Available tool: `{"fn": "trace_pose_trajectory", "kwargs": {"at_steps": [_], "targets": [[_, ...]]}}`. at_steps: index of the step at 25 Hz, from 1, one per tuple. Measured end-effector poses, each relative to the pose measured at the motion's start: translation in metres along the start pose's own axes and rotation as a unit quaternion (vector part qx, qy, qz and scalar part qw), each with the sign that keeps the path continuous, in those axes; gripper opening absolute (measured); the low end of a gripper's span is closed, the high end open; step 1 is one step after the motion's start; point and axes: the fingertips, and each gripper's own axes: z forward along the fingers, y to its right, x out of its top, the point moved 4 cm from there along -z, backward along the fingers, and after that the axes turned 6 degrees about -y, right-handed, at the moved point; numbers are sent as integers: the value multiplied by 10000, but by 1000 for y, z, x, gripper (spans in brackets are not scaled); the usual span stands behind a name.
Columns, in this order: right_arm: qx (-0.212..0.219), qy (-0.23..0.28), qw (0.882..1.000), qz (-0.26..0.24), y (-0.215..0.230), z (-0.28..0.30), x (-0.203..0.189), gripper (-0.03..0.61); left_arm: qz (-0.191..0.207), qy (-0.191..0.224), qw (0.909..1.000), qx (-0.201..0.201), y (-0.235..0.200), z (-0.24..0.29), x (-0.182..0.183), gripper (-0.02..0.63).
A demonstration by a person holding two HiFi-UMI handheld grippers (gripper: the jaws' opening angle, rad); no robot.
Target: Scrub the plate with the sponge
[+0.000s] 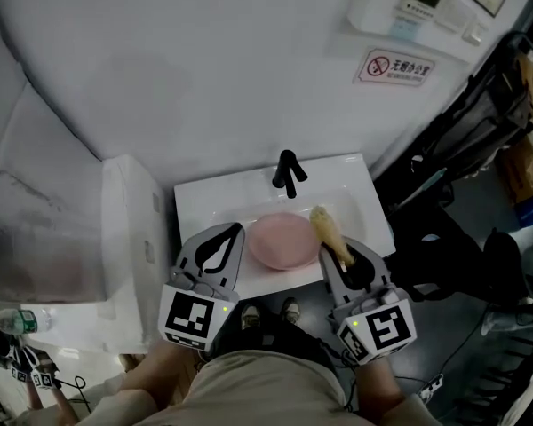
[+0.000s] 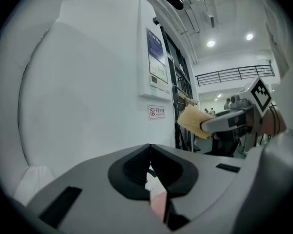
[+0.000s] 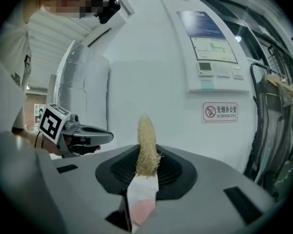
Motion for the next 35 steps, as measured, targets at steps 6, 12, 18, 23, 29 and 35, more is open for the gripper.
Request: {"fn": "trace_pose_trajectory", "kwargs": {"at_steps": [6,12,18,23,29,35], "targets": [[514,-389,9979,108,17,24,-28,86,-523,-609,9968,1,-2,28,-27,29],[856,-854,9926,96,35,61,-66,86,-1147,-1201,9861,-88,-9,61,-66,98],[1198,-1331,9838,41,46,98,-105,86,-1742,-1823,9676,-152,-11,97,-117,158],[1450,-1558,9771,70,42,124,-128,87,-2365,-2327,9432,-190,-14,121,-172,181],[1679,-1874,9677,157,42,154,-160,87,-2883,-2911,9121,-156,-13,140,-229,190],[1851,-2254,9562,252,42,178,-197,87,-3388,-3488,8734,-275,-6,153,-282,229]]}}
